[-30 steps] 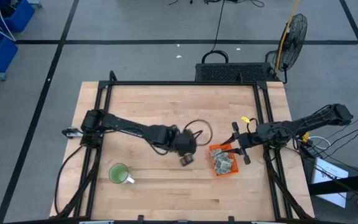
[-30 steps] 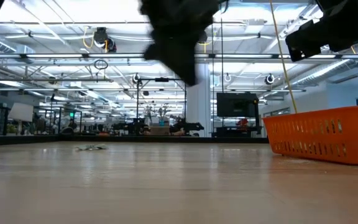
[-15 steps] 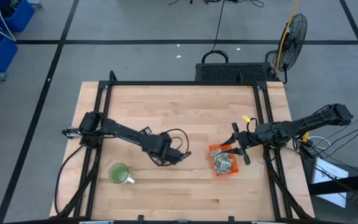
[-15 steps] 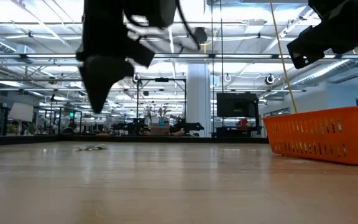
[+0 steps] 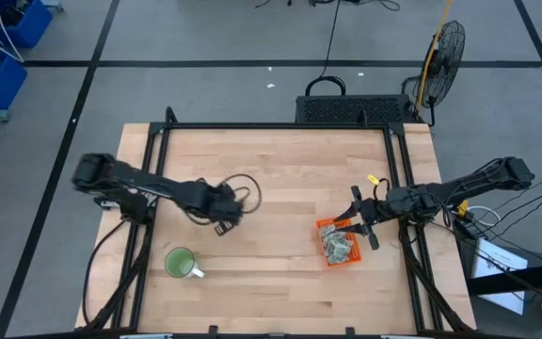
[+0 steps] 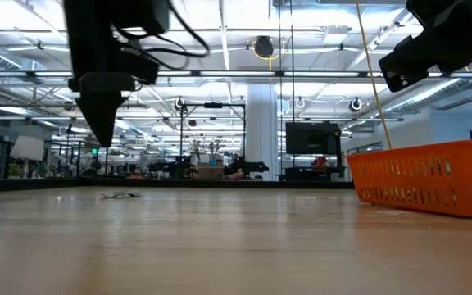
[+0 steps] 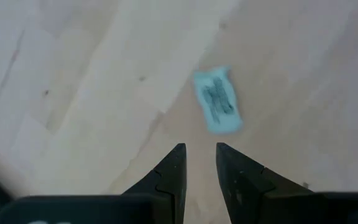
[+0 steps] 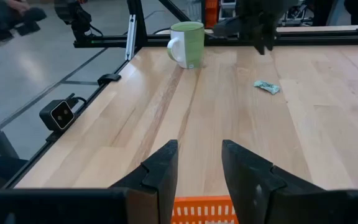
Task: Pick and place Stevia / Truvia into bins
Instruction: Put the stevia packet into the orange basket, then return to Home Position
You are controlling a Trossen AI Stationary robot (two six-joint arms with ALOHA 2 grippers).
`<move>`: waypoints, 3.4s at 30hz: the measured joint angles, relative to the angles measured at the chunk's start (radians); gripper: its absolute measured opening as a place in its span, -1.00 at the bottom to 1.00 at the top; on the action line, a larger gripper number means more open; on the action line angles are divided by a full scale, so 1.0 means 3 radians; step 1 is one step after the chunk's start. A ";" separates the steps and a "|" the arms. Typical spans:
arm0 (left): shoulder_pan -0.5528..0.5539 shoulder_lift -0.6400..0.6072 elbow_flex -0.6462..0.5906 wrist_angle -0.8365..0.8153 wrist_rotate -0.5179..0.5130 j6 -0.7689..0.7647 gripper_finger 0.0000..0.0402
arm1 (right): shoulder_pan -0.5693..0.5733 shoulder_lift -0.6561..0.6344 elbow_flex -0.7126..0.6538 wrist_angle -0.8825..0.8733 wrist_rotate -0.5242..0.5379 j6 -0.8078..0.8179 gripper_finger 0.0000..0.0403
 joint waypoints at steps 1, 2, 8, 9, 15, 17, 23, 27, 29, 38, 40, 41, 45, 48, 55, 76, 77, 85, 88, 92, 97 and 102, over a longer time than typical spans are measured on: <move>0.0011 -0.0154 -0.0172 0.0171 -0.0073 -0.0066 -0.54 | -0.0001 -0.0001 0.0000 -0.0003 0.0000 0.0000 -0.41; 0.0025 -0.0296 -0.0341 0.0332 -0.0135 -0.0162 -0.54 | 0.0000 -0.0001 0.0000 -0.0013 0.0000 0.0000 -0.41; 0.0084 -0.0749 -0.1201 0.1677 0.0148 -0.0985 -0.54 | -0.0001 0.0000 -0.0001 -0.0023 0.0001 -0.0089 -0.41; 0.0080 -0.0755 -0.1306 0.1951 0.0211 -0.0981 -0.54 | -0.0001 0.0000 -0.0001 -0.0023 0.0001 -0.0137 -0.41; 0.0053 -0.0611 -0.1667 0.3001 0.0176 -0.0401 -0.54 | -0.0001 -0.0001 -0.0001 -0.0022 0.0001 -0.0201 -0.41; 0.0053 -0.0569 -0.1665 0.2967 0.0113 -0.0343 -0.54 | -0.0001 0.0000 -0.0001 -0.0021 0.0001 -0.0268 -0.41; 0.0078 -0.0550 -0.1665 0.2862 0.0058 -0.0212 -0.54 | 0.0000 -0.0001 -0.0001 -0.0005 0.0001 -0.0496 -0.41; 0.0124 -0.0550 -0.1665 0.2798 0.0057 -0.0054 -0.52 | 0.0000 0.0000 -0.0003 -0.0003 0.0001 -0.0540 -0.41; 0.0166 -0.0550 -0.1665 0.2759 0.0037 -0.0014 -0.44 | -0.0001 0.0000 -0.0003 -0.0003 0.0001 -0.0569 -0.41; 0.0269 -0.0468 -0.1664 0.2793 -0.0035 0.0153 0.04 | -0.0001 -0.0001 -0.0003 0.0006 0.0001 -0.0680 -0.41; 0.0260 -0.0374 -0.1663 0.2818 -0.0057 0.0159 0.07 | -0.0001 -0.0001 -0.0003 0.0004 0.0001 -0.0680 -0.41; 0.0259 -0.0305 -0.1661 0.2835 -0.0060 0.0161 0.07 | 0.0000 -0.0001 -0.0003 0.0004 0.0001 -0.0680 -0.41; 0.0251 -0.0102 -0.1639 0.2827 -0.0158 0.0222 0.03 | -0.0001 -0.0001 -0.0003 0.0004 0.0001 -0.0679 -0.41; 0.0247 -0.0056 -0.1638 0.2859 -0.0184 0.0185 -0.09 | -0.0001 -0.0001 -0.0003 0.0007 0.0001 -0.0679 -0.41; 0.0225 -0.0090 -0.1659 0.3001 -0.0226 0.0048 -0.60 | 0.0000 0.0000 -0.0003 0.0019 0.0001 -0.0678 -0.41; 0.0108 0.1102 0.0042 0.5037 0.0179 0.1225 -0.79 | -0.0001 0.0000 -0.0003 0.0367 0.0001 -0.0774 -0.41; 0.0109 0.1248 0.0232 0.5037 0.0308 0.1326 -0.79 | -0.0001 -0.0001 -0.0003 0.0367 0.0003 -0.0776 -0.41; 0.0065 0.2259 0.1642 0.4349 0.0854 0.1858 -0.79 | -0.0001 0.0000 -0.0003 0.0367 0.0004 -0.0776 -0.41; 0.0067 0.2381 0.1927 0.3838 0.0843 0.1970 -0.79 | -0.0001 0.0000 -0.0003 0.0336 0.0004 -0.0776 -0.41; 0.0057 0.2392 0.2029 0.3573 0.0763 0.2068 -0.70 | -0.0001 0.0000 -0.0003 0.0307 0.0004 -0.0776 -0.41; 0.0026 0.2381 0.2032 0.3771 0.0744 0.2196 -0.38 | -0.0001 0.0000 -0.0003 0.0305 0.0004 -0.0776 -0.41; -0.0012 0.2313 0.2027 0.3678 0.0575 0.2360 -0.14 | -0.0001 0.0000 -0.0003 0.0303 0.0005 -0.0776 -0.41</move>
